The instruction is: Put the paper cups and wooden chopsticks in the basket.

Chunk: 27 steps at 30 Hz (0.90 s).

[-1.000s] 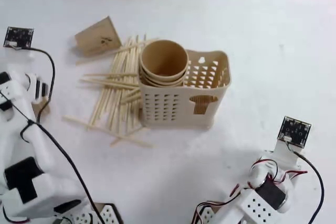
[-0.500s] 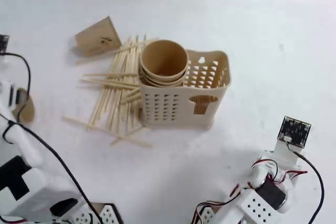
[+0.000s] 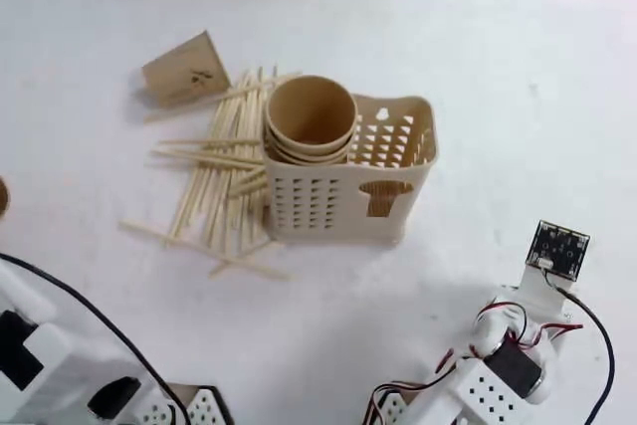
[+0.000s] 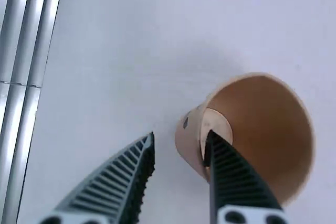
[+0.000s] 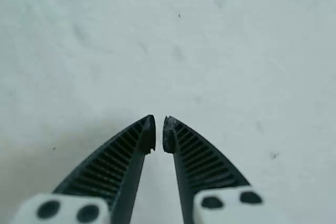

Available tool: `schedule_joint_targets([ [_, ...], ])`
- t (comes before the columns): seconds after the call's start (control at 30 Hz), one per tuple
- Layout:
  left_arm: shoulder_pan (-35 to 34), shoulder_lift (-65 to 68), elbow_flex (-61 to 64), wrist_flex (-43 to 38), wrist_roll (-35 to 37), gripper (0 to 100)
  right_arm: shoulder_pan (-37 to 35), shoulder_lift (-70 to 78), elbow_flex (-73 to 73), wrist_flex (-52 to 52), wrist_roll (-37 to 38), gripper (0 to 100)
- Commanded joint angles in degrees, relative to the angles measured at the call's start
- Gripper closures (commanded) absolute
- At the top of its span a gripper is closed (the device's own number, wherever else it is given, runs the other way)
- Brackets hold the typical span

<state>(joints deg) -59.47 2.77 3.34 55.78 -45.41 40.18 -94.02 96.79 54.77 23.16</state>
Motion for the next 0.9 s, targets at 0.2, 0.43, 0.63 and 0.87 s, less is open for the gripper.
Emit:
schedule_joint_targets([
  [0.2,-3.9,12.4,-1.4,-7.7,-2.2,83,0.5,0.0,0.4,-0.7,-0.4,95.3],
  [0.43,-4.1,19.8,-3.7,-7.5,-1.6,98,0.3,-0.1,0.4,-0.7,-0.4,95.2],
  [0.63,-2.0,15.2,-10.9,2.5,3.7,98,0.3,-0.1,0.4,-0.7,-0.4,95.2],
  [0.87,6.5,3.5,-20.8,20.7,10.8,98,0.3,-0.2,0.4,-0.7,-0.4,95.3],
])
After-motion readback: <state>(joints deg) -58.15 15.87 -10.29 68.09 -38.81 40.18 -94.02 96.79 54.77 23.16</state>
